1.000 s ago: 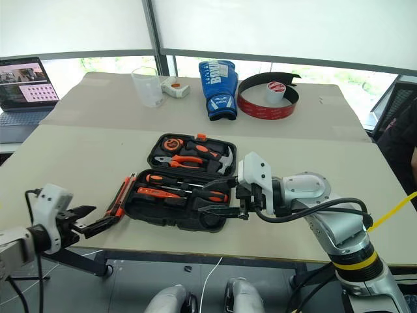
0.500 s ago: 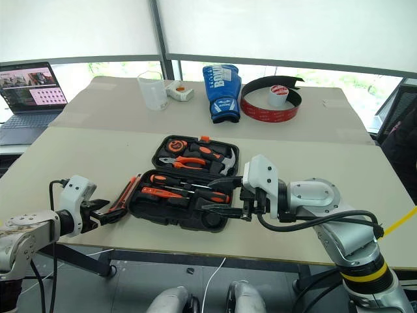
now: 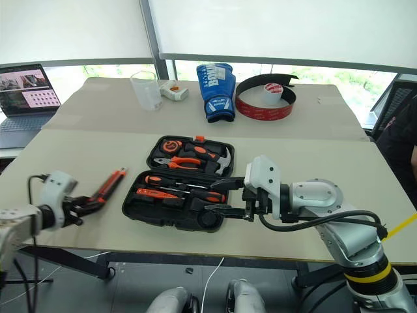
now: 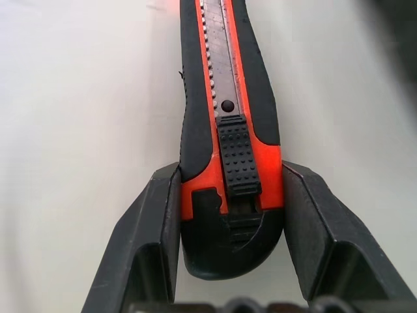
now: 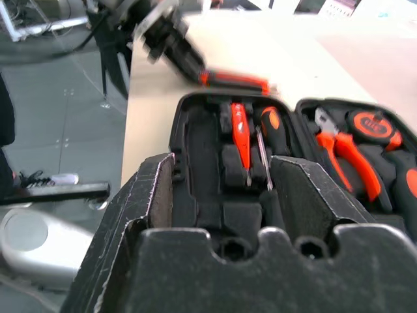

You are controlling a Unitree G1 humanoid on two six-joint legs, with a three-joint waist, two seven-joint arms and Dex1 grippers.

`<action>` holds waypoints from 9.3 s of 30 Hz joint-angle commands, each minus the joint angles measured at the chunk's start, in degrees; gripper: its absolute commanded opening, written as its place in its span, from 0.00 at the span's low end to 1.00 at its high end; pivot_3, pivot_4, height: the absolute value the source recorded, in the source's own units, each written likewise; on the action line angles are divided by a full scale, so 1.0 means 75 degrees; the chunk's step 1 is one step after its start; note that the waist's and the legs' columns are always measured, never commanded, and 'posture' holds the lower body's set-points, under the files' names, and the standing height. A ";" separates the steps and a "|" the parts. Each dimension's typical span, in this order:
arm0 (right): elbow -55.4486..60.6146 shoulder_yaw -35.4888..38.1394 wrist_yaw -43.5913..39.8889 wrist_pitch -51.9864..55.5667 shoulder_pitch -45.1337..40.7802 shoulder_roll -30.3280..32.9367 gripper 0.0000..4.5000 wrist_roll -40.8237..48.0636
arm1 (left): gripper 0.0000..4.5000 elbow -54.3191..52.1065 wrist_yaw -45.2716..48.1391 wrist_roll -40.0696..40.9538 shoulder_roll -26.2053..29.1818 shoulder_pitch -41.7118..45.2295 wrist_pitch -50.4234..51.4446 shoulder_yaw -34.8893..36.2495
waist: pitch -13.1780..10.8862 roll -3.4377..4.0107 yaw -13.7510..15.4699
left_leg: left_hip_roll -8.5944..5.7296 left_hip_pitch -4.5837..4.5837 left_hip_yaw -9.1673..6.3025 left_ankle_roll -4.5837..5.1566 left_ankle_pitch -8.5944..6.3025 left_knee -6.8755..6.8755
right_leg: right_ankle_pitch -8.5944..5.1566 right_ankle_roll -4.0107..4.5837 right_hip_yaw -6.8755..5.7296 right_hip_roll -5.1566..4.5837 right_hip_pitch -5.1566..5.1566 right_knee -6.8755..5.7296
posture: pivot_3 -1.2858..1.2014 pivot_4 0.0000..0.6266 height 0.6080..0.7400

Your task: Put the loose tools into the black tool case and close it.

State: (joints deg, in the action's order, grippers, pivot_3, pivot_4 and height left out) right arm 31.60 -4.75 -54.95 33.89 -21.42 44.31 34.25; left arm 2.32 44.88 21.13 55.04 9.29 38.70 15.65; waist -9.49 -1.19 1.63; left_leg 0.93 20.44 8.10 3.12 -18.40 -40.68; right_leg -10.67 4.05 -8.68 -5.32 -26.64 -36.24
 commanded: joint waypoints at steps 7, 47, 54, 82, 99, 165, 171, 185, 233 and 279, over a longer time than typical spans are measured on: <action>0.0300 0.0359 -0.0116 -0.0053 0.0126 0.0264 0.73 0.0111 | 0.38 0.0043 0.4160 0.0421 0.0761 0.2177 -0.2129 -0.1298 | 0.0000 -0.0001 0.0058 | -0.0014 0.0060 0.0014 0.0061 0.0001 -0.0015 | 0.0004 0.0003 -0.0006 -0.0009 -0.0023 0.0032 | 0.52 0.24 0.90; 0.1344 0.0672 0.1142 0.0241 0.1150 0.0265 0.73 0.0034 | 0.64 0.2384 0.6349 -0.0126 0.0895 0.5126 -0.5990 -0.6549 | -0.0005 -0.0014 -0.0143 | -0.0009 0.0093 0.0031 0.0115 0.0037 -0.0066 | 0.0007 -0.0012 0.0007 0.0015 -0.0046 0.0003 | 0.52 0.24 0.90; 0.1228 0.0561 0.1082 0.0119 0.1113 0.0206 0.73 -0.0072 | 0.98 0.2367 0.6349 0.0081 0.1008 0.5380 -0.5548 -0.6173 | -0.0005 -0.0015 -0.0119 | -0.0009 0.0096 0.0028 0.0116 0.0036 -0.0086 | 0.0009 -0.0016 0.0006 0.0014 -0.0042 -0.0004 | 0.52 0.24 0.90; 0.1386 0.0712 0.0997 0.0107 0.1354 0.0273 0.73 -0.0178 | 0.01 0.1967 0.6349 -0.0777 -0.0018 0.4820 -0.5393 -0.6066 | -0.0005 -0.0016 -0.0128 | -0.0009 0.0096 0.0029 0.0120 0.0033 -0.0105 | 0.0010 -0.0017 0.0007 0.0014 -0.0039 -0.0015 | 0.52 0.24 0.90; 0.1381 0.0683 0.1075 0.0204 0.1267 0.0284 0.73 -0.0176 | 0.01 0.2319 0.6348 -0.2162 -0.0511 0.3922 -0.6721 -0.5781 | 0.0009 -0.0005 -0.0113 | -0.0009 -0.0007 0.0028 0.0137 0.0021 -0.0067 | 0.0007 -0.0019 0.0018 0.0007 0.0052 0.0008 | 0.52 0.24 0.90; -0.0874 -0.1788 -0.1578 0.0036 -0.1185 -0.0088 0.02 -0.1781 | 1.00 -0.1782 0.5088 0.1000 -0.0524 0.2830 -0.1525 -0.2728 | -0.0007 -0.0001 -0.0129 | -0.0009 -0.0010 0.0027 0.0117 0.0031 -0.0041 | 0.0009 -0.0026 0.0022 0.0006 0.0046 0.0021 | 0.52 0.24 0.90; -0.1549 -0.2546 -0.1575 -0.0391 -0.1462 -0.0560 0.02 -0.2502 | 1.00 -0.1897 0.5182 0.1017 -0.0094 0.2455 -0.1647 -0.2513 | -0.0008 0.0000 -0.0123 | -0.0008 -0.0007 0.0031 0.0116 0.0031 -0.0040 | 0.0007 -0.0022 0.0021 0.0006 0.0039 0.0020 | 0.52 0.24 0.90; -0.1698 -0.3000 -0.1922 -0.0208 -0.1415 -0.0641 0.39 -0.2873 | 1.00 -0.2024 0.4933 0.1096 -0.0128 0.2270 -0.1575 -0.2451 | -0.0008 0.0000 -0.0125 | -0.0009 0.0002 0.0030 0.0117 0.0031 -0.0040 | 0.0005 -0.0020 0.0017 0.0004 0.0035 0.0021 | 0.52 0.24 0.90; -0.2652 -0.0545 -0.0942 -0.2045 0.0225 -0.0376 0.00 -0.2919 | 0.00 -0.1075 0.2911 0.0081 -0.1391 0.0865 -0.1766 -0.2042 | -0.0016 -0.0002 -0.0107 | -0.0012 0.0020 0.0030 0.0118 0.0024 -0.0015 | 0.0005 -0.0021 0.0006 -0.0014 0.0019 0.0033 | 0.52 0.24 0.90; -0.6308 -0.0301 0.1274 0.2513 -0.3194 -0.2003 0.10 -0.2678 | 0.38 0.4025 0.0983 -0.0400 -0.2709 0.5000 0.0930 -0.1929 | -0.0019 -0.0010 -0.0327 | -0.0015 -0.0019 0.0037 0.0080 0.0050 -0.0021 | 0.0015 -0.0024 0.0012 -0.0007 0.0047 -0.0011 | 0.52 0.24 0.90</action>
State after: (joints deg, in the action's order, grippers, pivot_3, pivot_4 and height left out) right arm -16.31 -6.63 -45.70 52.90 -45.56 29.25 14.64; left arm 33.48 52.07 18.35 34.44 46.55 46.23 1.03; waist -9.63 -1.27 -0.82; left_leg 0.82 20.29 8.37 3.72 -18.02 -40.85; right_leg -10.56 3.87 -8.58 -5.37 -26.28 -36.34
